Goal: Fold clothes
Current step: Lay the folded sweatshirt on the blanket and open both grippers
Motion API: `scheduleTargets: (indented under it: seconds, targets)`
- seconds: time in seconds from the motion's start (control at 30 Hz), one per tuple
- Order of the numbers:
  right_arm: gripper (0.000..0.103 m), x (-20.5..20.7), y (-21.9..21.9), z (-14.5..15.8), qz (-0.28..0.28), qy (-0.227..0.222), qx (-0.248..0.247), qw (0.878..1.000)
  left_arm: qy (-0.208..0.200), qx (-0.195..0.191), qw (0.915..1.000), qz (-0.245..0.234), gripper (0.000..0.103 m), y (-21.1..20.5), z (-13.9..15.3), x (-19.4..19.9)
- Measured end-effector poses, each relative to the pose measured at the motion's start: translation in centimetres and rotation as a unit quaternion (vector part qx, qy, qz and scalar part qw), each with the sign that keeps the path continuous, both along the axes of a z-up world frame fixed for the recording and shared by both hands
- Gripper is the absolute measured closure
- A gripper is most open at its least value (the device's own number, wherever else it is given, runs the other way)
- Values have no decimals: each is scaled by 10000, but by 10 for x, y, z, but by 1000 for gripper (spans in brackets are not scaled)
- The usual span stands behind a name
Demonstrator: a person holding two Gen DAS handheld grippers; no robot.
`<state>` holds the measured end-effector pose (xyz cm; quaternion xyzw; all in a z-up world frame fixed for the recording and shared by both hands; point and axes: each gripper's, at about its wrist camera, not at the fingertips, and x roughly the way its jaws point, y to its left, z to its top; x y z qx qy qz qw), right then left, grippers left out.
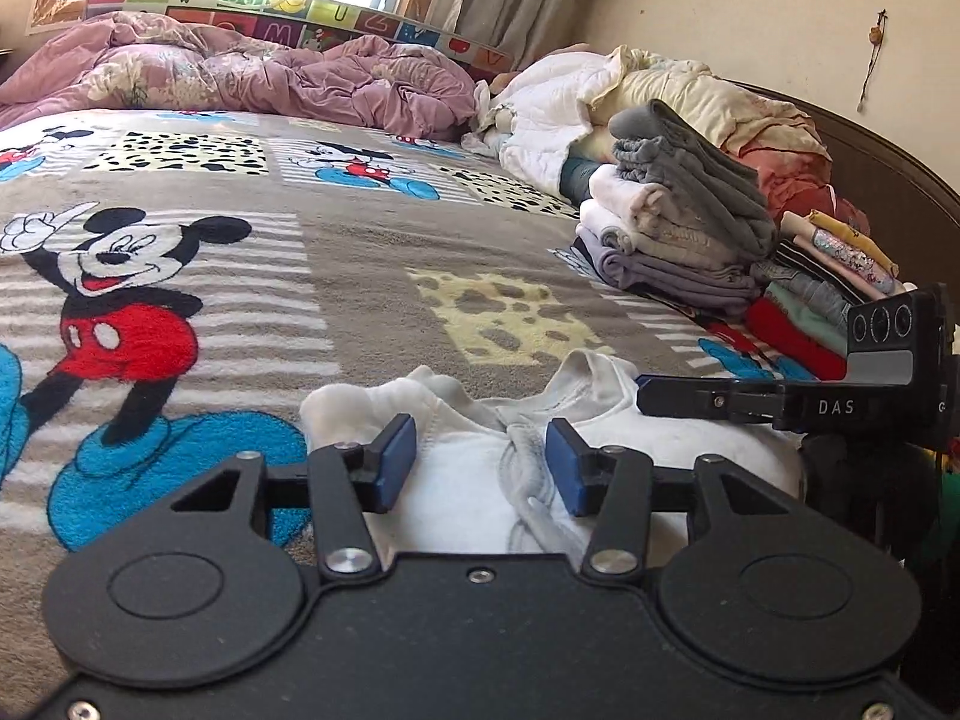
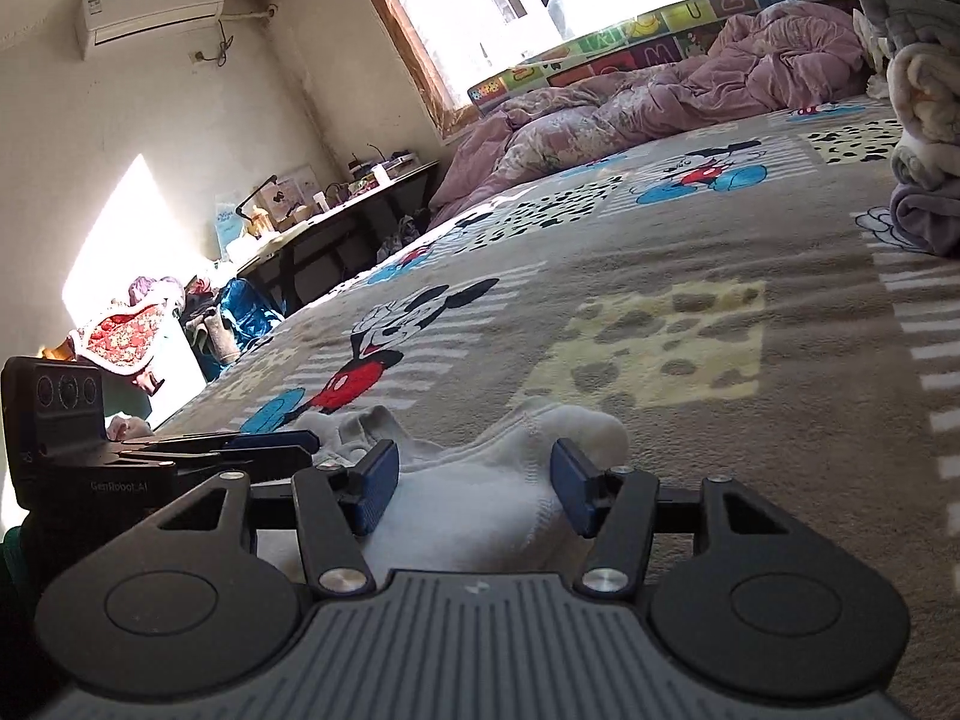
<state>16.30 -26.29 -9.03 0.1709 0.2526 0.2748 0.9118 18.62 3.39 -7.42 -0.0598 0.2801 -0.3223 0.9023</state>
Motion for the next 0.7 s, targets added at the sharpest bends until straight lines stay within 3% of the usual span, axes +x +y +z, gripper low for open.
scheduleTargets:
  seconds: [0.17,0.33,0.53,0.7]
  targets:
    - [46,-4,6,-4,-60,50,-253,9996,194,-100,9997,-78,56,3,-6,4]
    - [46,-4,5,-3,-101,85,-290,9995,114,-106,9998,-99,56,3,-6,2]
    - [46,-50,7,32,-262,-753,-434,9959,-520,-225,9984,-6,53,8,34,-38]
    - [47,-56,19,22,-79,-602,-739,9954,-691,337,9970,-66,48,-6,25,-53]
